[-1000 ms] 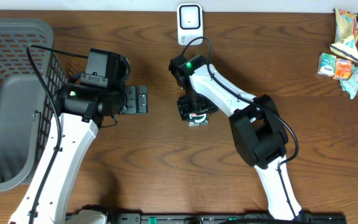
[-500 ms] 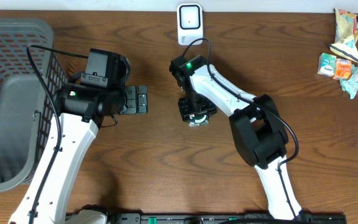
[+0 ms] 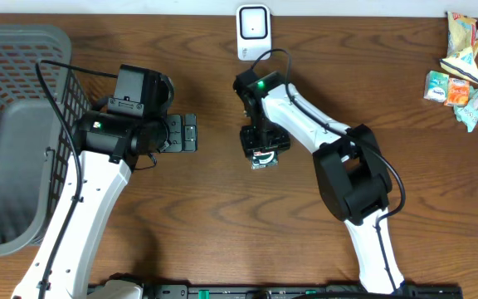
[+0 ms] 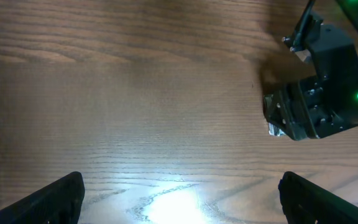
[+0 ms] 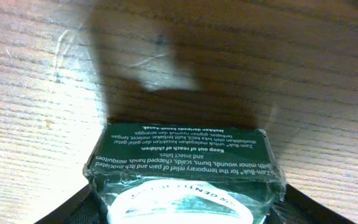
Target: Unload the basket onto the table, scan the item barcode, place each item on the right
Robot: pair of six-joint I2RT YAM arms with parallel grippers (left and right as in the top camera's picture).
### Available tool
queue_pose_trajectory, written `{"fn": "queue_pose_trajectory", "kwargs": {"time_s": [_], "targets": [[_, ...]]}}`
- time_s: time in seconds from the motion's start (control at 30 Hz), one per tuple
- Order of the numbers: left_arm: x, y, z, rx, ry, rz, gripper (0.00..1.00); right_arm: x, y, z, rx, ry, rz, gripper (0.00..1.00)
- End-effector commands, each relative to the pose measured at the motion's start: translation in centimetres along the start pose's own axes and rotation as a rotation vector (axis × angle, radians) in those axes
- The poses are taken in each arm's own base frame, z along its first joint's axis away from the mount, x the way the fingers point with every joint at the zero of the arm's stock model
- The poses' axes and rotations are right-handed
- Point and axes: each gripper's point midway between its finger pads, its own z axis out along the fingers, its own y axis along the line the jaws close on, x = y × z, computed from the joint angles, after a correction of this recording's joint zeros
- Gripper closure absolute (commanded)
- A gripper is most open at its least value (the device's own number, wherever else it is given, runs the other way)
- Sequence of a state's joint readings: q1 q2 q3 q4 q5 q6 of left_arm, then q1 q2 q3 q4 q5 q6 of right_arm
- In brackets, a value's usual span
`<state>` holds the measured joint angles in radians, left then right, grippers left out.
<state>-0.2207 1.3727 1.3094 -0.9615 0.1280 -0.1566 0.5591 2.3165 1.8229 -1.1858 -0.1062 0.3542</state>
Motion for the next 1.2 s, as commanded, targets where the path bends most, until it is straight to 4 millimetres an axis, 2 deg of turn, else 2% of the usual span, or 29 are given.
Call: {"fn": "queue_pose_trajectory", "kwargs": {"time_s": [0.0, 0.27, 0.4, 0.57, 0.7, 0.87, 0.93, 0.97, 1.0, 1.17], "targets": [[-0.4, 0.0, -0.5, -0.002, -0.019, 0.006, 0.02, 0.8, -0.5, 1.5, -0.008, 0.040, -0.010, 0.39], [-0.4, 0.0, -0.5, -0.003, -0.019, 0.006, 0.02, 0.4, -0.8, 1.6, 0.014, 0.021, -0.012, 0.43], [-0.4, 0.0, -0.5, -0.002, -0.019, 0.006, 0.02, -0.5, -0.7, 0.7, 0.007, -0.012, -0.010, 0.43], [-0.4, 0.0, -0.5, -0.002, -0.019, 0.006, 0.02, -3.6, -0.4, -2.3, 0.024, -0.141, -0.021, 0.43], [-0.4, 0.0, -0.5, -0.002, -0.019, 0.006, 0.02, -6.3, 0.6, -4.7, -0.006, -0.253, -0.091, 0.43], [-0.4, 0.0, -0.5, -0.003, -0.019, 0.006, 0.02, -10.4, 1.6, -8.2, -0.028, -0.441, -0.144, 0.43], [-0.4, 0.0, -0.5, -0.002, -0.019, 0.006, 0.03, -12.5, 1.5, -9.7, -0.010, -0.537, -0.142, 0.43], [-0.4, 0.0, -0.5, -0.002, -0.019, 0.006, 0.02, -14.5, 1.1, -11.1, 0.015, -0.636, -0.122, 0.43], [-0.4, 0.0, -0.5, -0.002, -0.019, 0.006, 0.02, -15.5, 0.9, -11.9, 0.022, -0.687, -0.112, 0.43], [-0.4, 0.0, -0.5, -0.002, -0.019, 0.006, 0.02, -18.9, 0.1, -15.0, 0.006, -0.859, -0.094, 0.37]]}}
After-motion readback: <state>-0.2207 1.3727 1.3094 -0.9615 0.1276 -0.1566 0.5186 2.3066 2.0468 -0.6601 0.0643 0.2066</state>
